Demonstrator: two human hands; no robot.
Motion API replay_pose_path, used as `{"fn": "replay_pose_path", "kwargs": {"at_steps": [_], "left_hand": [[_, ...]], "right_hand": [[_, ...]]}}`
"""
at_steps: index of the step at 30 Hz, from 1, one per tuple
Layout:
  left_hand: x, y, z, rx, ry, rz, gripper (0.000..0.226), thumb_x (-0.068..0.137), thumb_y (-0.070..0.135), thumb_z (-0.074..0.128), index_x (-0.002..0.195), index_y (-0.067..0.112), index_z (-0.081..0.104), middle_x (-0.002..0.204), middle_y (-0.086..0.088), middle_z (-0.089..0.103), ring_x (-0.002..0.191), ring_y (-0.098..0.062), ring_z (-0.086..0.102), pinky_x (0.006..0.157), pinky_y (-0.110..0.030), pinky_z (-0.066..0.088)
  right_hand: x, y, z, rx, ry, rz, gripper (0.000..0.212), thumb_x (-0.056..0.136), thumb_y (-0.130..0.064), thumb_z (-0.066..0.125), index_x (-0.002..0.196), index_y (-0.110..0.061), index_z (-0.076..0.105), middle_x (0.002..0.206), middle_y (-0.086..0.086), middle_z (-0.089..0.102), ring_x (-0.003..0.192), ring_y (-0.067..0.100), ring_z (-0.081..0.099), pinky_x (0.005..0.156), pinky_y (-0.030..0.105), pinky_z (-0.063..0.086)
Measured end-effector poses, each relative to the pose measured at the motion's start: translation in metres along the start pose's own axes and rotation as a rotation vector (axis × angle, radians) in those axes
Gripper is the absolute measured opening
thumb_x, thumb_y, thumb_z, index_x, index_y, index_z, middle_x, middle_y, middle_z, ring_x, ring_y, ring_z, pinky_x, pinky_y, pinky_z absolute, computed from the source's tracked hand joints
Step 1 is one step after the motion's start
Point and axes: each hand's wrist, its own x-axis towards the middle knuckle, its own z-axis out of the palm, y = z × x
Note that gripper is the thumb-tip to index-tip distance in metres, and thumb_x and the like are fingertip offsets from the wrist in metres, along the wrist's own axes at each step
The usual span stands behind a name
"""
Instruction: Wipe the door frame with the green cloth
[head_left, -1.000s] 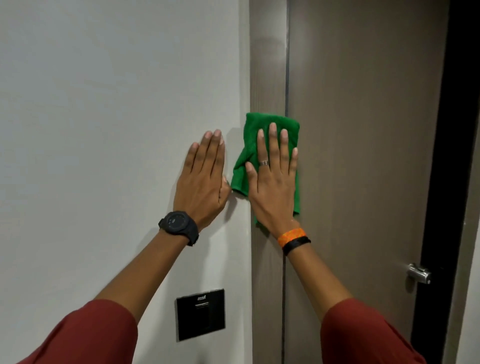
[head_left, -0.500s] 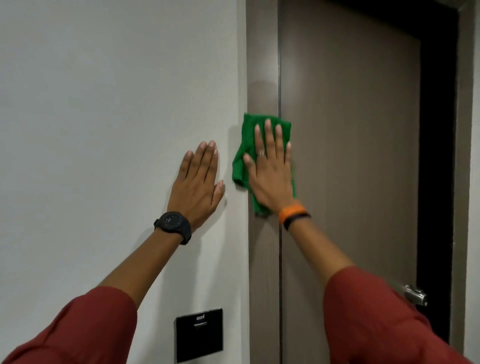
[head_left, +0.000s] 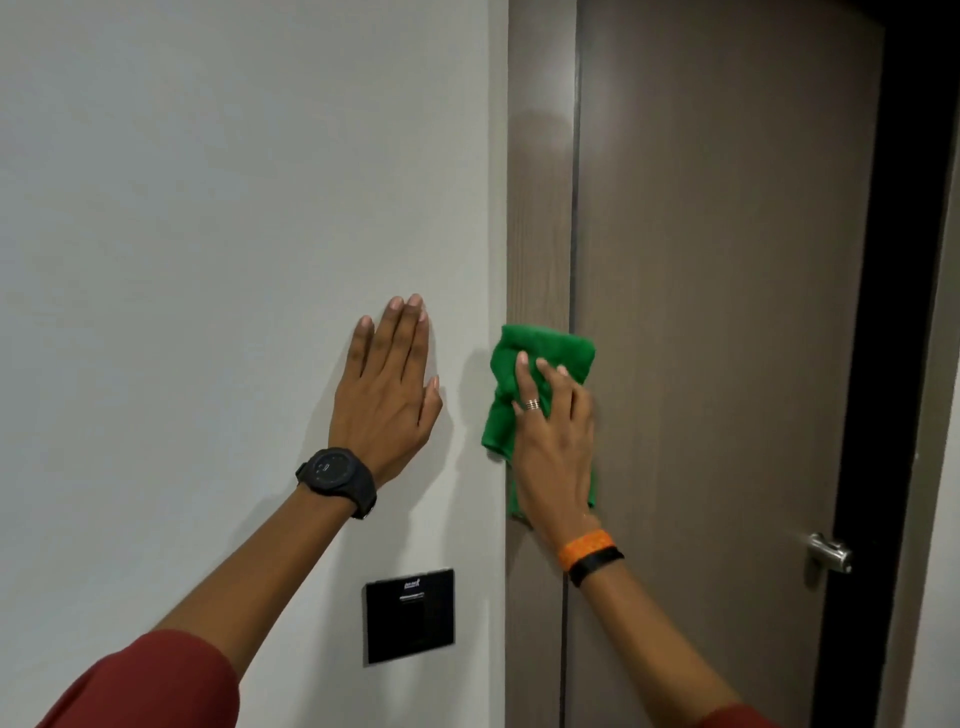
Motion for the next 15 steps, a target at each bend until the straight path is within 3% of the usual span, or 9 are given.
{"fn": "replay_pose_path", "kwargs": {"at_steps": [4,9,12,15], "left_hand": [[-0.035,0.001,-0.001,0.011,-0.073,-0.006,0.072,0.101,0.032,0.035,0.161,-0.002,0.013,0.171,-0.017,0.011,0.159,-0.031,0.009,0.128,-0.054,0.016],[-0.060,0.003,-0.002,-0.001,-0.142,0.001,0.072,0.100,0.031,0.035,0.161,-0.002,0.014,0.171,-0.016,0.012,0.159,-0.031,0.010,0.128,-0.054,0.015],[-0.073,0.004,-0.003,-0.011,-0.175,0.004,0.072,0.100,0.032,0.033,0.161,-0.001,0.014,0.171,-0.016,0.011,0.159,-0.031,0.008,0.128,-0.055,0.015],[-0.096,0.003,-0.003,-0.047,-0.211,-0.005,0.071,0.101,0.032,0.031,0.161,-0.001,0.015,0.171,-0.015,0.011,0.159,-0.030,0.008,0.128,-0.053,0.015]], "right_hand": [[-0.018,0.010,-0.014,-0.062,-0.016,-0.058,0.061,0.089,0.003,0.071,0.146,-0.010,0.058,0.118,0.017,0.066,0.100,0.039,0.062,0.078,0.051,0.059],[0.000,0.005,-0.022,-0.151,-0.118,-0.191,0.073,0.088,0.000,0.064,0.154,-0.024,0.048,0.101,0.011,0.061,0.086,0.033,0.056,0.067,0.044,0.050],[-0.013,0.016,-0.019,-0.137,-0.075,-0.219,0.072,0.087,0.002,0.068,0.153,-0.020,0.050,0.113,0.014,0.065,0.099,0.037,0.061,0.076,0.048,0.054],[-0.048,0.011,-0.012,0.008,-0.073,-0.090,0.073,0.090,0.000,0.070,0.155,-0.014,0.042,0.137,0.018,0.060,0.131,0.037,0.050,0.104,0.058,0.052]]}}
